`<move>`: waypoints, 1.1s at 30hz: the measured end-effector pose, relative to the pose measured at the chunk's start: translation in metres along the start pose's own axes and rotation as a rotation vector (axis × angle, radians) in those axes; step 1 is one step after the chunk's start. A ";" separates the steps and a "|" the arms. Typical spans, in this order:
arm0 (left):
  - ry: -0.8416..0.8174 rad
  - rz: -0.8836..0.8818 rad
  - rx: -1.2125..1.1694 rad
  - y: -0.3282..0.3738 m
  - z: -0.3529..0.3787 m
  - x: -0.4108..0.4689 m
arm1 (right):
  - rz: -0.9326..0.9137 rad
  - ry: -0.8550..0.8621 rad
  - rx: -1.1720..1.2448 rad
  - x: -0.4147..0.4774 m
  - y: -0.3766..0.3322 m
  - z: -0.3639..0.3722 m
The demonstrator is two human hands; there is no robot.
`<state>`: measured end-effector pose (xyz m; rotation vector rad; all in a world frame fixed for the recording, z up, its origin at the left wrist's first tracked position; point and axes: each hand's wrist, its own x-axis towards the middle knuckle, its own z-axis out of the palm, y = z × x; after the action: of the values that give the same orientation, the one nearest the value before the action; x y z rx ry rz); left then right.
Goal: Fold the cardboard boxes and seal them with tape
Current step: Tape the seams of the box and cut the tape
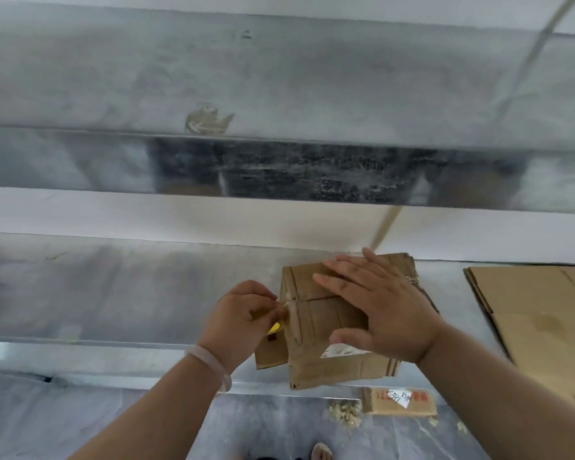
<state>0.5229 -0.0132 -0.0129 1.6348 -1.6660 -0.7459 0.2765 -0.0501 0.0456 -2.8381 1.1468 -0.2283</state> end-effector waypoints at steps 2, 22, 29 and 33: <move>-0.002 0.019 0.010 0.001 0.001 0.003 | 0.109 0.377 0.046 -0.016 0.004 0.003; -0.119 0.054 0.035 -0.010 -0.006 0.007 | 1.344 0.316 0.406 -0.098 0.038 0.074; -0.183 0.092 -0.044 -0.012 -0.020 0.008 | 1.254 0.813 0.710 -0.097 -0.076 0.016; -0.201 0.067 -0.100 -0.015 -0.026 0.007 | 1.038 0.513 0.633 -0.067 -0.142 -0.001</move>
<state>0.5529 -0.0191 -0.0085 1.4674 -1.7831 -0.9705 0.3262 0.0983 0.0566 -1.4226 1.9837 -1.0130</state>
